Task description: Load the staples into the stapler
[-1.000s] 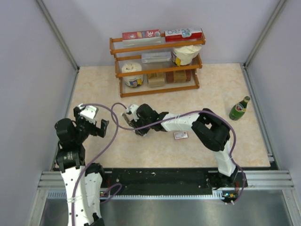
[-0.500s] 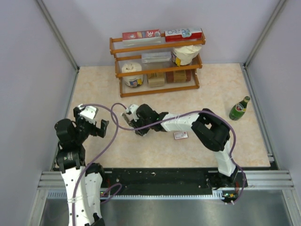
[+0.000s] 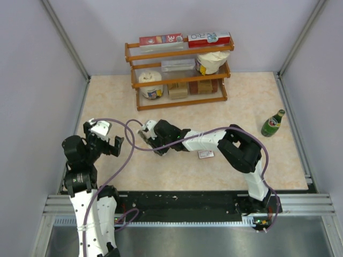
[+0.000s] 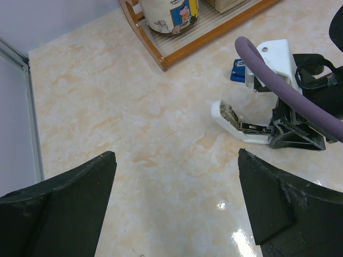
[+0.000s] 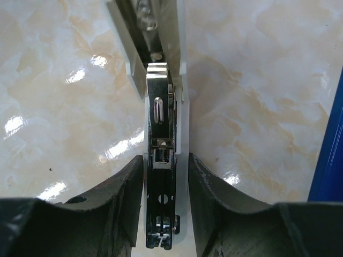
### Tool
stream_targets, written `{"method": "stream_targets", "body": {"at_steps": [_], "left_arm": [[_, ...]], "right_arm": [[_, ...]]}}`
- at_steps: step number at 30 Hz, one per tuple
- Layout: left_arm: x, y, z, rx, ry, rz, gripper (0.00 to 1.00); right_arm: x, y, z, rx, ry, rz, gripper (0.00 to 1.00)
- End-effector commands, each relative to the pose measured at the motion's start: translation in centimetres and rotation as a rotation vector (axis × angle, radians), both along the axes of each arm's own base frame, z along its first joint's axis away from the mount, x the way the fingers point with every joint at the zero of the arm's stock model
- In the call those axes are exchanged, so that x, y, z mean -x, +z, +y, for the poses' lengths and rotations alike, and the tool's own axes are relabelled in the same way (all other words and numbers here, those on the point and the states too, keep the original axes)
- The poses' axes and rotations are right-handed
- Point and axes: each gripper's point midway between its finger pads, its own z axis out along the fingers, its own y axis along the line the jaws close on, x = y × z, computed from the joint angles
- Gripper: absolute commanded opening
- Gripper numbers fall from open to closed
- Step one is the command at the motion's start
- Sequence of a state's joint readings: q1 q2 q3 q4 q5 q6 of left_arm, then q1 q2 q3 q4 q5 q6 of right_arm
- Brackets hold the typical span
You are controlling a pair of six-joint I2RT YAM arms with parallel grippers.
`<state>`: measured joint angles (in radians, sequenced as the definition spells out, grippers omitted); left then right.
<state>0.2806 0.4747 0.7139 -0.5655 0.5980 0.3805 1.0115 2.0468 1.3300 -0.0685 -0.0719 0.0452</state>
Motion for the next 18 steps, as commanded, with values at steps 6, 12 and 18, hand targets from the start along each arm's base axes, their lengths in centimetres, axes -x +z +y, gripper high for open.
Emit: {"method": "stream_targets", "body": {"at_steps": [6, 12, 18], "left_arm": [[-0.3, 0.9, 0.0, -0.013, -0.009, -0.047, 0.99], [-0.2, 0.9, 0.0, -0.013, -0.011, -0.051, 0.99], [-0.2, 0.8, 0.0, -0.013, -0.01, -0.048, 0.99]], "right_arm": [[0.4, 0.2, 1.1, -0.008, 0.02, -0.014, 0.41], [0.5, 0.3, 1.2, -0.01, 0.023, -0.017, 0.44], [0.2, 2.3, 1.4, -0.034, 0.039, -0.054, 0.53]]}}
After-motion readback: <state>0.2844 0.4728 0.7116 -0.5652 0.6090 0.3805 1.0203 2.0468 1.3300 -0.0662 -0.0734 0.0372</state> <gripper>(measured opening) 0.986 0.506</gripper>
